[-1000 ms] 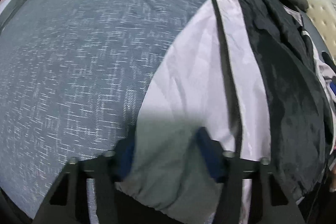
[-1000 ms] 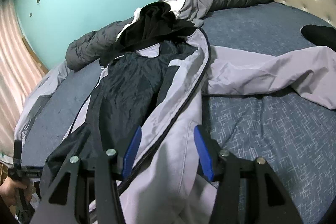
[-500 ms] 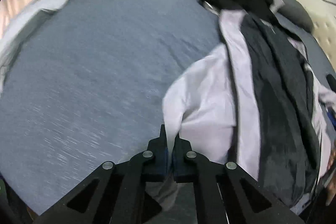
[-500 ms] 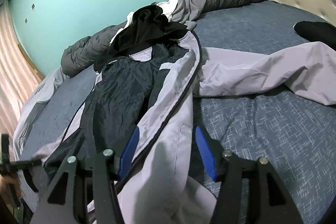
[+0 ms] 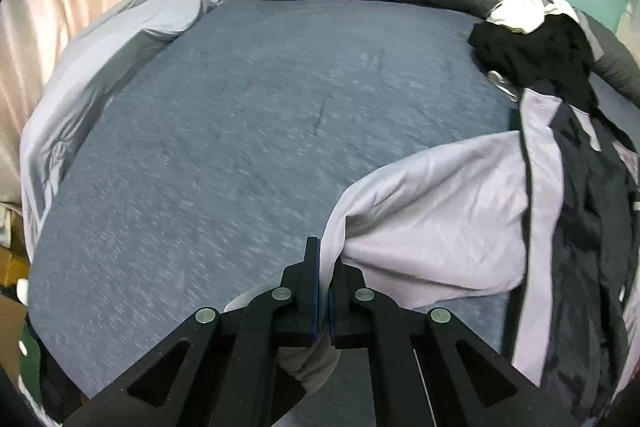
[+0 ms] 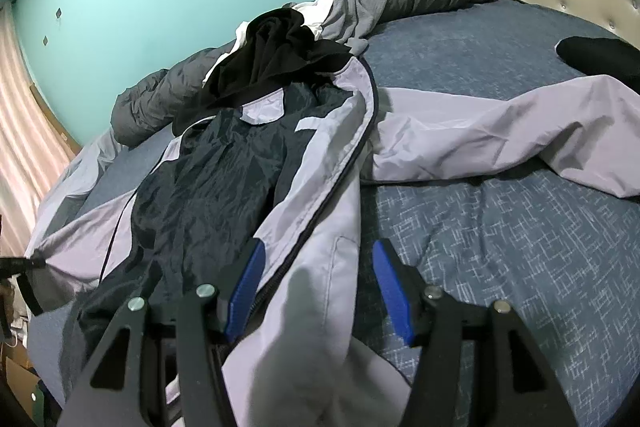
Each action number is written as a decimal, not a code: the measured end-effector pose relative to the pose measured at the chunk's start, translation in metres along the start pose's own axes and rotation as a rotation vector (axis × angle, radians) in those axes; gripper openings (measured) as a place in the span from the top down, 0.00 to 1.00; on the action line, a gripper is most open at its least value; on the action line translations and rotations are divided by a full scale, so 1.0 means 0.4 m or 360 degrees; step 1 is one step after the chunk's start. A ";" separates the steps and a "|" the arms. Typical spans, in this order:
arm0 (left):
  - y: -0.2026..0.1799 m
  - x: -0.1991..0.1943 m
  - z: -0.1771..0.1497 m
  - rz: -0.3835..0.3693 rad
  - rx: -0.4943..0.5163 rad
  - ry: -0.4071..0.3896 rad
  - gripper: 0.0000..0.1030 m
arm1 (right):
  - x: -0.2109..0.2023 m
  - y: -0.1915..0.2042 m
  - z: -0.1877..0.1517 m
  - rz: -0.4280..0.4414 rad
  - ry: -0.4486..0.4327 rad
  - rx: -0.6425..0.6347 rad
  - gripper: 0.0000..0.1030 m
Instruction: Fold clothes
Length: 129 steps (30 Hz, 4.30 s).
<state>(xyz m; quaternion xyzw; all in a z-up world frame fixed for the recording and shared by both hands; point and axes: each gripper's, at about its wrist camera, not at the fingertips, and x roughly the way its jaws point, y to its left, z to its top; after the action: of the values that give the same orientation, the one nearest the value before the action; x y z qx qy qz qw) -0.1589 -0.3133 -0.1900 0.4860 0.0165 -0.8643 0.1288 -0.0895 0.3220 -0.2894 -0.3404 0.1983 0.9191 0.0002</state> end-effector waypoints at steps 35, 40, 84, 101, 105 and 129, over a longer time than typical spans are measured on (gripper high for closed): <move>-0.306 0.067 -0.204 -0.0596 -0.0042 0.0240 0.29 | -0.037 -0.045 -0.032 -0.0026 0.0110 0.0046 0.42; -0.342 0.114 -0.251 -0.0622 -0.0107 0.0327 0.30 | -0.063 -0.072 -0.047 -0.0040 0.0104 0.0040 0.37; -0.875 -0.243 -0.162 -0.1178 0.0403 0.0092 0.97 | -0.084 -0.137 -0.044 -0.0024 0.0073 0.0158 0.37; -1.035 -0.117 -0.314 -0.1211 0.0464 0.0451 0.38 | -0.102 -0.183 -0.046 -0.0068 0.0072 0.0218 0.37; -0.940 -0.183 -0.255 -0.1244 0.0408 0.0316 0.30 | -0.094 -0.162 -0.046 -0.0053 0.0081 0.0188 0.37; -0.630 -0.058 -0.288 -0.1222 0.0053 0.0380 0.68 | -0.079 -0.142 -0.058 -0.0069 0.0103 0.0180 0.37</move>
<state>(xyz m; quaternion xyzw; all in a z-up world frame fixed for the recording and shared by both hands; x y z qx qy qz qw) -0.1114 -0.0473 -0.2555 0.5434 0.1978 -0.7872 -0.2143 -0.0429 0.3702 -0.3063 -0.3736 0.2423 0.8948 0.0330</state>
